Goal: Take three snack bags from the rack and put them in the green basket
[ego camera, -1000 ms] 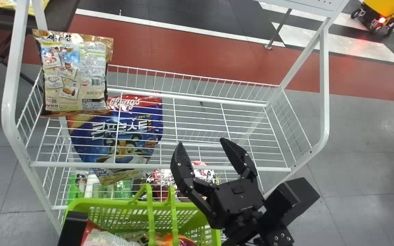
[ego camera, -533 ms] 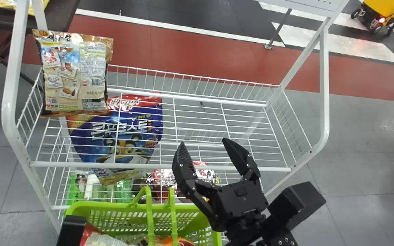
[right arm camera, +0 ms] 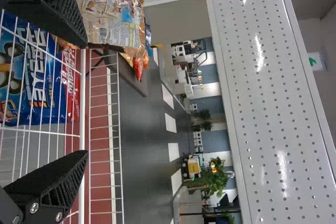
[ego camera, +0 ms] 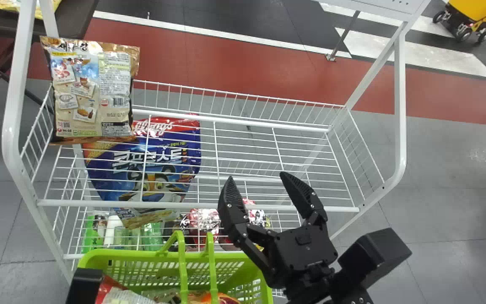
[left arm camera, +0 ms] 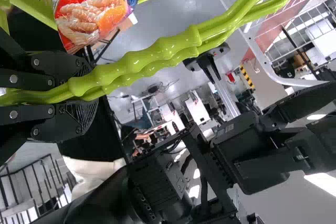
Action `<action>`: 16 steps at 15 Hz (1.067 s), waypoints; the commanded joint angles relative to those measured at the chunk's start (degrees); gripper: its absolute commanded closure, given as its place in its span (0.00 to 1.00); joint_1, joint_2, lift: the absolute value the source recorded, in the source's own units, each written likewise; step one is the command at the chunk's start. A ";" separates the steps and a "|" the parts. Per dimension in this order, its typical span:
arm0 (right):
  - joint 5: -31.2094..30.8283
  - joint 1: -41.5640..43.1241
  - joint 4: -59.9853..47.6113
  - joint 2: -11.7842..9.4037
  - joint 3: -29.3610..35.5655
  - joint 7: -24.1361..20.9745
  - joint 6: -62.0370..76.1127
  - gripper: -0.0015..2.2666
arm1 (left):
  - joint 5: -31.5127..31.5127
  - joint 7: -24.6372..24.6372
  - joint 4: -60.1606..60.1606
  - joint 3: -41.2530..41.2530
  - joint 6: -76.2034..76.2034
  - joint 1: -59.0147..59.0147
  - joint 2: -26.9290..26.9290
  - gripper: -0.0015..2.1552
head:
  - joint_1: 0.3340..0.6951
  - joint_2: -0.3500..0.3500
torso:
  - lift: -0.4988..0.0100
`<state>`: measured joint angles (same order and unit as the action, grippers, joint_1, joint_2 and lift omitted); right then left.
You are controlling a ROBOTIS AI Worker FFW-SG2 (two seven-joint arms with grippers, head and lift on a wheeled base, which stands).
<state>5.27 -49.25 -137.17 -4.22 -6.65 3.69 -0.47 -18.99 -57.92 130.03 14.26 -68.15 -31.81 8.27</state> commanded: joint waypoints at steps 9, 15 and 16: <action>0.00 -0.14 -0.03 0.00 0.23 0.01 -0.02 0.03 | 0.00 0.00 0.66 -0.02 -0.01 -0.54 0.08 0.73 | 1.00 0.00 | 0.96; 0.09 -0.14 0.50 0.09 1.55 0.01 -0.02 0.03 | 0.00 0.00 0.66 -0.11 -0.01 -0.89 0.08 0.73 | 1.00 0.00 | 0.96; 0.35 -0.23 1.03 0.18 2.60 0.01 0.16 0.03 | 0.00 0.00 0.66 -0.37 0.16 -0.98 0.08 0.73 | 1.00 0.00 | 0.96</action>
<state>5.38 -49.40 -136.66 -4.12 -5.20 3.69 -0.35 -18.98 -57.92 130.69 14.13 -68.09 -32.64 8.35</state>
